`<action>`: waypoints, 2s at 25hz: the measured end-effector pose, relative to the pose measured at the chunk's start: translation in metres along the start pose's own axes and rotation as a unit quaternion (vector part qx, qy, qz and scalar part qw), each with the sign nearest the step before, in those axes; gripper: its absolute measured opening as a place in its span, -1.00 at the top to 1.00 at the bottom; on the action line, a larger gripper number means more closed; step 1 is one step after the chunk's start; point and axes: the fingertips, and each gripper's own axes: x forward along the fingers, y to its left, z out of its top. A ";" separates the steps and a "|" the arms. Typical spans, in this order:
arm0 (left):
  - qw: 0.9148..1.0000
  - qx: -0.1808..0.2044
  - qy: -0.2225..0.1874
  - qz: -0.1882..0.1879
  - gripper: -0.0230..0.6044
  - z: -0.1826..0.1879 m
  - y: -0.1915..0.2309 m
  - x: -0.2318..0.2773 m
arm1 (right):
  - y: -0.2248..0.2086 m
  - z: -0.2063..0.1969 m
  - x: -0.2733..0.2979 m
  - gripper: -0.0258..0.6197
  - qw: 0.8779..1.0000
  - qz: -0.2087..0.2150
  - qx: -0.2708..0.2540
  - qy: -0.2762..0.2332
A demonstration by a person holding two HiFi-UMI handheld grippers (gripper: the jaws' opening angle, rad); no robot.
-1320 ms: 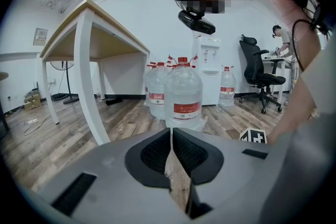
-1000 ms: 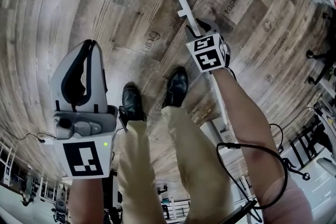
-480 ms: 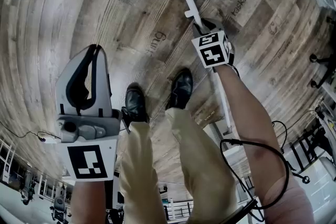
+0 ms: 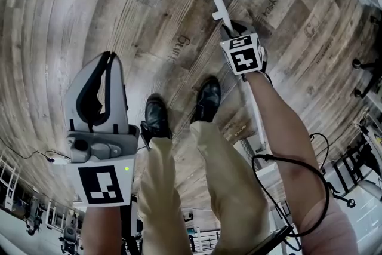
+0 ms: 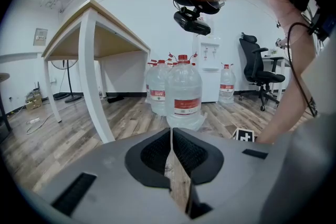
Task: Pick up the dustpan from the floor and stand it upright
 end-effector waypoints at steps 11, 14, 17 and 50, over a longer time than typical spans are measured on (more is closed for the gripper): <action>0.998 0.018 -0.041 -0.032 0.86 0.085 -0.021 -0.029 | -0.004 0.018 -0.107 0.63 0.998 -0.025 0.027 -0.059; 0.998 0.023 -0.054 -0.036 0.86 0.112 -0.023 -0.037 | -0.010 0.018 -0.144 0.64 0.996 -0.037 0.035 -0.077; 0.996 0.030 -0.071 -0.043 0.86 0.144 -0.026 -0.048 | -0.017 0.017 -0.182 0.64 0.993 -0.053 0.045 -0.093; 0.956 0.070 -0.131 -0.252 0.86 0.343 -0.160 -0.271 | 0.012 -0.108 -0.590 0.64 0.942 -0.240 0.175 -0.156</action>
